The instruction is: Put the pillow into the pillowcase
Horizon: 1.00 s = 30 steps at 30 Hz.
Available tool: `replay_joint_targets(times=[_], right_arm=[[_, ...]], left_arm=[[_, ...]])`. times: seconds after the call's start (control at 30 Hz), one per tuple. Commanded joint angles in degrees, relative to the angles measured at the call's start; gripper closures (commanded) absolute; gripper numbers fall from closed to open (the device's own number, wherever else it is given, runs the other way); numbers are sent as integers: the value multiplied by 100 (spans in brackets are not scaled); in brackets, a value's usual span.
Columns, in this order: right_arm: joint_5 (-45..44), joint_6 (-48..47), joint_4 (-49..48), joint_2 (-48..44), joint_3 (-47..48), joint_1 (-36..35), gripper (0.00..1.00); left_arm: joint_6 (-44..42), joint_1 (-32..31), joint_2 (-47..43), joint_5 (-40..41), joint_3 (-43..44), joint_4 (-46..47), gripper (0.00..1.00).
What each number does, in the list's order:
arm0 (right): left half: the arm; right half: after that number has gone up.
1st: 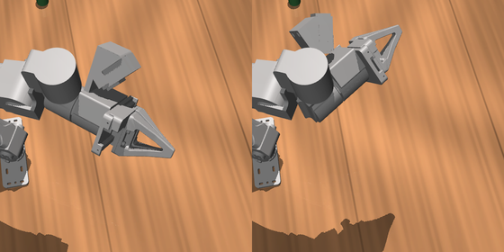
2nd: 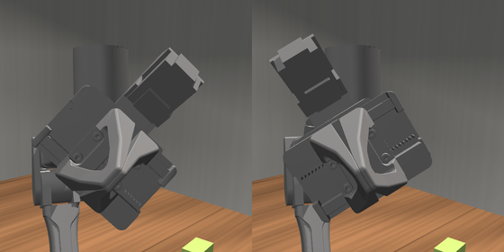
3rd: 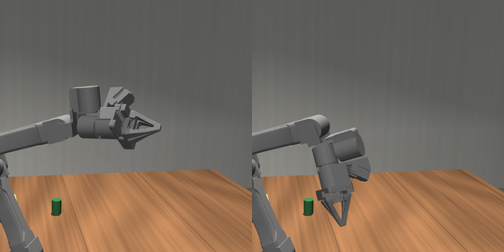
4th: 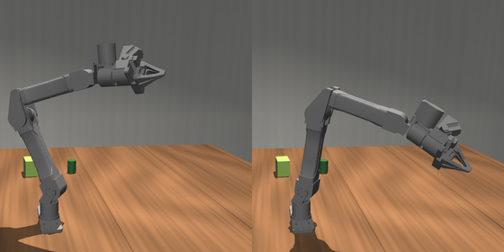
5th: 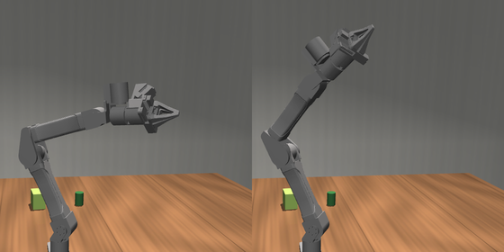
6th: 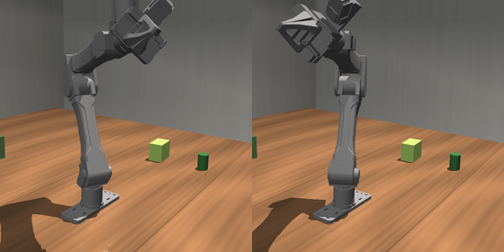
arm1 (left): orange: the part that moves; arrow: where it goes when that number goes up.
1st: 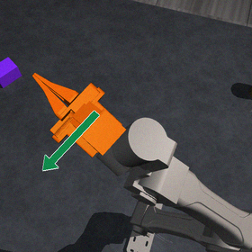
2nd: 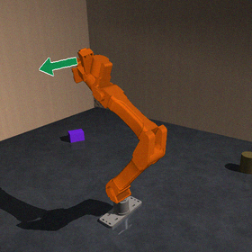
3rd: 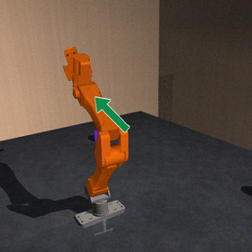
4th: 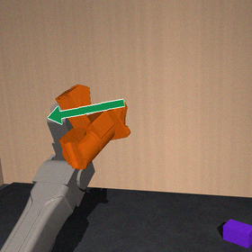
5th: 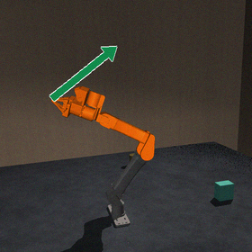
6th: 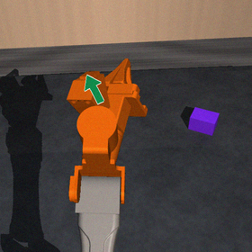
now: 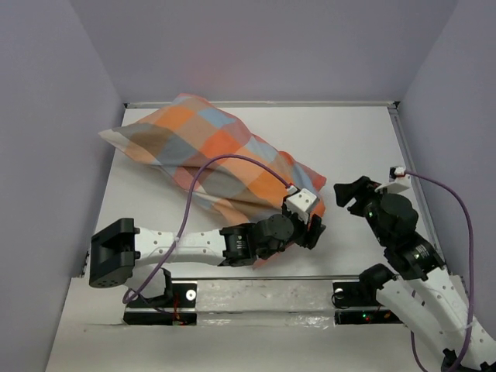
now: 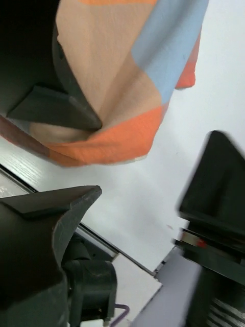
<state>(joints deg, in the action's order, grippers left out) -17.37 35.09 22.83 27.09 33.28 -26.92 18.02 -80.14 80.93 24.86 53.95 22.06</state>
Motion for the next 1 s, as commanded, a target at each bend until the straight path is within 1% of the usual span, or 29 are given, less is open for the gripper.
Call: replay_joint_targets(times=[0.0,0.03,0.07,0.1,0.13,0.17,0.2,0.23,0.27,0.3,0.33,0.37,0.4,0.43,0.47,0.5,0.53,0.57,0.6,0.7,0.8,0.87,0.97], right_arm=[[-251,-503,99,365,891,20,27],[-67,-547,81,628,1082,20,25],[318,-495,-75,1144,1102,20,24],[443,-425,-234,1375,971,20,23],[471,-311,-592,1560,874,20,22],[427,-266,-804,1832,778,20,21],[357,-240,-998,1948,681,20,17],[287,-213,-1200,2080,619,20,16],[278,-222,-1228,2211,653,20,16],[278,-231,-1263,2448,689,72,16],[251,-257,-1385,2537,689,73,16],[260,-257,-1456,2616,689,125,17],[373,-283,-1518,2678,689,195,19],[618,-327,-1571,2783,706,291,23],[1081,-327,-1632,2810,715,466,23],[1243,-319,-1685,2810,724,468,24],[1540,-327,-1764,2793,707,520,24],[1648,-345,-1764,2767,698,521,24],[1692,-354,-1764,2740,680,521,23],[1693,-450,-1686,2565,645,574,23],[1693,-486,-1650,2503,610,626,23],[1885,-512,-1633,2520,601,626,23],[2018,-521,-1633,2669,636,679,23]], left_arm=[[140,-11,186,-630,361,167,14],[105,-45,222,-806,466,-234,6],[44,-202,231,-807,676,-629,1],[-52,-300,187,-642,774,-825,1],[-175,-396,48,-467,879,-1061,1],[-150,-484,-67,-247,967,-1255,1],[-45,-555,-251,33,907,-1501,1],[278,-599,-749,428,767,-1556,1],[498,-599,-1041,606,339,-1582,1],[762,-582,-1357,1051,109,-1739,1],[1399,-564,-1952,1265,-137,-1923,1],[1797,-556,-2236,1449,-609,-2134,1],[2193,-555,-2535,1634,-849,-2423,2],[2606,-555,-2799,1775,-1121,-2853,2],[3019,-555,-3332,1803,-1385,-3022,4],[3728,-564,-3599,1794,-1962,-3180,5],[3979,-564,-4036,1777,-2246,-3208,8],[4181,-564,-4206,1776,-2623,-3261,9],[4505,-573,-4330,1820,-2723,-3461,9],[4824,-573,-4550,2118,-2925,-3674,9],[4807,-573,-4524,2111,-3004,-3464,10],[4921,-564,-4419,2014,-3118,-3472,10],[4843,-556,-4349,1847,-3373,-2982,12]])
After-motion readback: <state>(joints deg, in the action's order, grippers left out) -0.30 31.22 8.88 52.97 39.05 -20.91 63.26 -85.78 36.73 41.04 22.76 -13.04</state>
